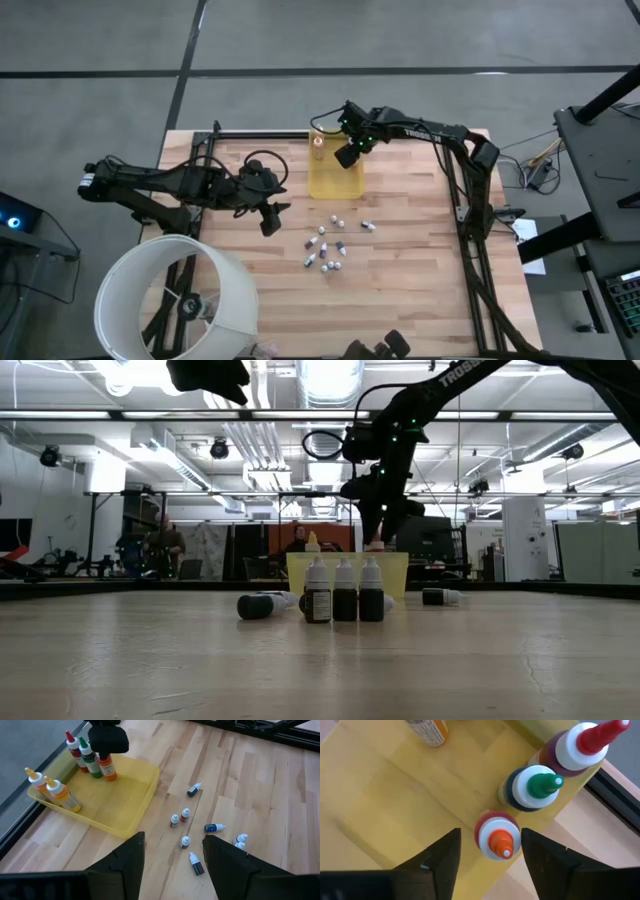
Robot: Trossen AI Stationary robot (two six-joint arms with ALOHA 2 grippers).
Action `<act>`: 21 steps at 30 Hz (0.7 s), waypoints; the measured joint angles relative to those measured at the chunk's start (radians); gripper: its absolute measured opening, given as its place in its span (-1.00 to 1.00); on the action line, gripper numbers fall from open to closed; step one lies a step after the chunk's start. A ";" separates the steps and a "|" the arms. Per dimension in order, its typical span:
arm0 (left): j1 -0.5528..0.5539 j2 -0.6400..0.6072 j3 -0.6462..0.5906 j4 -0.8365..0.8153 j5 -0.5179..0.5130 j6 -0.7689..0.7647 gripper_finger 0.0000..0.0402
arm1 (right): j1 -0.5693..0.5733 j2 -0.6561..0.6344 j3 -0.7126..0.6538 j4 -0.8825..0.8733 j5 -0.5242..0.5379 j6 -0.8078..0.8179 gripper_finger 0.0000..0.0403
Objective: Pick & Place food coloring
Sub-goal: Put the large orange food coloring bottle into the yellow container, then put the top small red food coloring bottle into the yellow bin
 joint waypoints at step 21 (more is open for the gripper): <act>0.000 0.000 0.000 0.000 0.000 -0.002 -0.14 | 0.051 -0.185 0.007 -0.158 -0.187 -0.023 0.04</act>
